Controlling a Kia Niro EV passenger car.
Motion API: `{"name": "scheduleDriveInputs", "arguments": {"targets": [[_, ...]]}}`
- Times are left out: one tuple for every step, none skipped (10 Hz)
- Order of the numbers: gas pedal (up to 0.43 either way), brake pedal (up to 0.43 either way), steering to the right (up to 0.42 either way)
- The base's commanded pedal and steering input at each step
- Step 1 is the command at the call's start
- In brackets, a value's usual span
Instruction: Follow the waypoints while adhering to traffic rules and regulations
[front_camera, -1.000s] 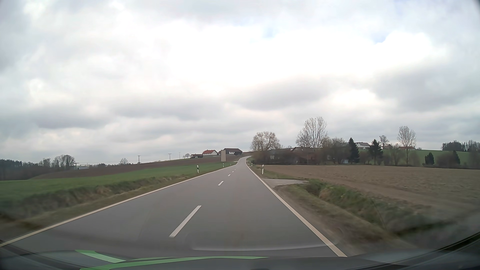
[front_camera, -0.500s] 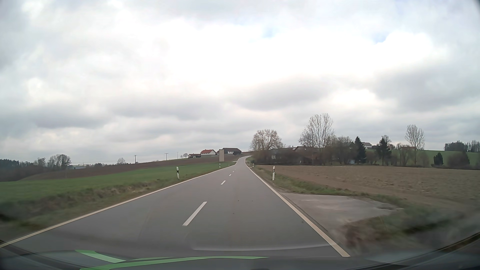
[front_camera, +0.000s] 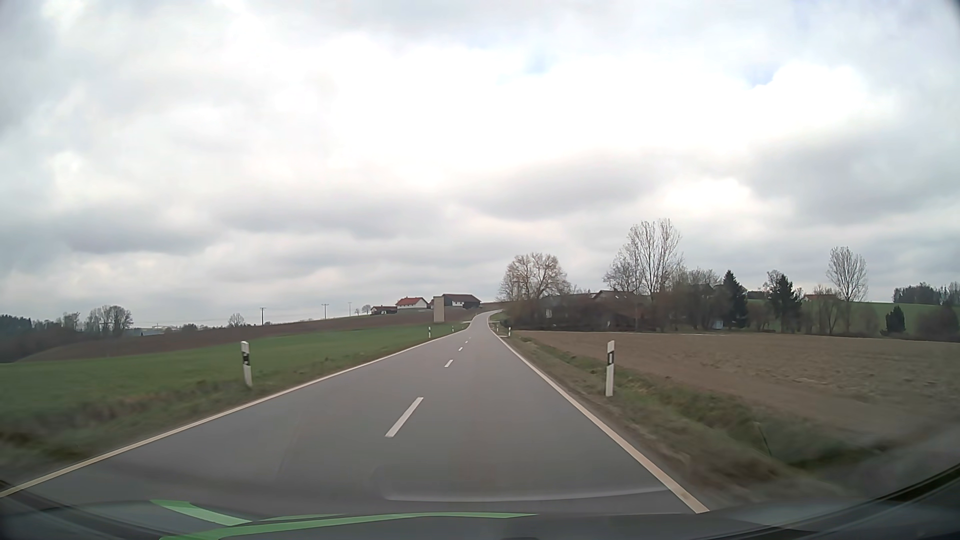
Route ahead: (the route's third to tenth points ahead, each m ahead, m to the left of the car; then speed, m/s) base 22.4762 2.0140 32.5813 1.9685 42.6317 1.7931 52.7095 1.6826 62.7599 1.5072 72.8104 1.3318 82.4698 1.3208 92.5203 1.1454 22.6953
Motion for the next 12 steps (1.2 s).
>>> {"name": "scheduleDriveInputs", "arguments": {"targets": [[0.28, 0.0, 0.003], [0.28, 0.0, 0.003], [0.28, 0.0, 0.003], [0.268, 0.0, 0.003], [0.268, 0.0, 0.003], [0.268, 0.0, 0.003], [0.268, 0.0, 0.002], [0.268, 0.0, 0.001], [0.268, 0.0, 0.001], [0.268, 0.0, 0.0], [0.268, 0.0, 0.0], [0.268, 0.0, 0.0]]}}
